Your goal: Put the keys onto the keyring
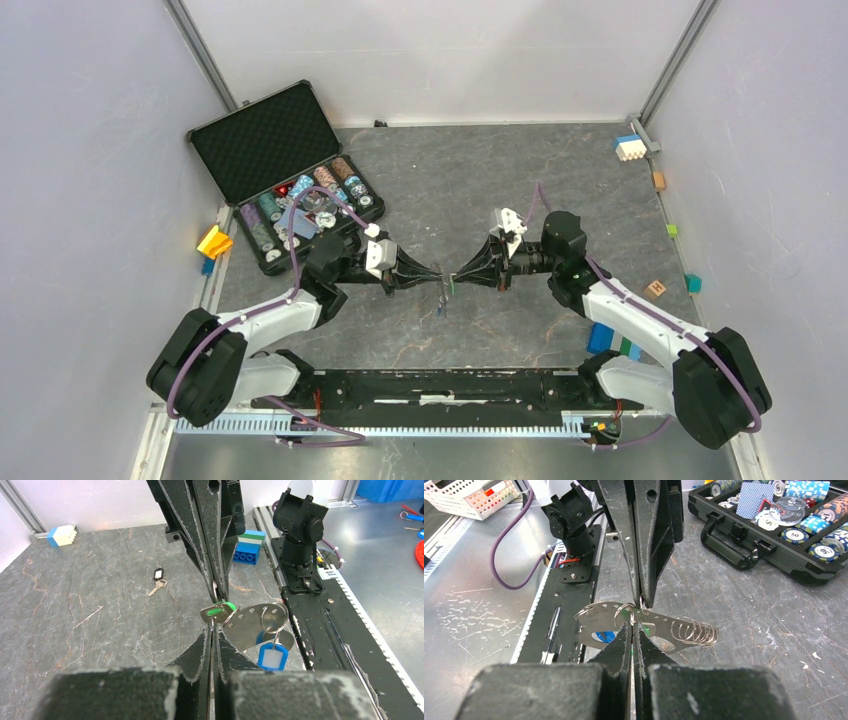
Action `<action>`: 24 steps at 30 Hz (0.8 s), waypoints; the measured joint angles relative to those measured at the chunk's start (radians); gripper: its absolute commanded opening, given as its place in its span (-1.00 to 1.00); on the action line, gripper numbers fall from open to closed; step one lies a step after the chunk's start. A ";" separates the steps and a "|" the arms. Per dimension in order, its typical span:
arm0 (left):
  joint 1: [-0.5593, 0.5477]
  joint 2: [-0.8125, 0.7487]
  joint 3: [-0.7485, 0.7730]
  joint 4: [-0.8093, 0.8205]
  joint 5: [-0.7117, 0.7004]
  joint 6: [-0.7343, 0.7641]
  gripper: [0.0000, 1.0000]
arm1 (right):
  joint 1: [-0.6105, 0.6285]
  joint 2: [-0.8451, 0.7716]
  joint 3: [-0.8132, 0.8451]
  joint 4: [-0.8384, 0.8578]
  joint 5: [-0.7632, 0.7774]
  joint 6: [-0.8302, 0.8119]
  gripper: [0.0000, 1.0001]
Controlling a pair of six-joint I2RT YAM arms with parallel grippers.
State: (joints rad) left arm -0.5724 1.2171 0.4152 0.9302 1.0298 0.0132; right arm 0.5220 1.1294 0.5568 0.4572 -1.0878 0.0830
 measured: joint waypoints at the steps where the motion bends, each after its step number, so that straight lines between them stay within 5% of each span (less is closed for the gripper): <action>1: 0.000 0.000 0.000 0.000 0.000 0.000 -0.96 | 0.002 0.000 0.000 0.002 -0.002 0.001 -1.00; 24: 0.000 0.000 -0.003 0.007 -0.001 0.000 -0.96 | 0.022 0.045 0.000 0.021 -0.003 0.027 -1.00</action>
State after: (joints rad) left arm -0.5724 1.2175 0.4118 0.9375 1.0290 0.0132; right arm 0.5438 1.1740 0.5568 0.4786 -1.0904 0.1097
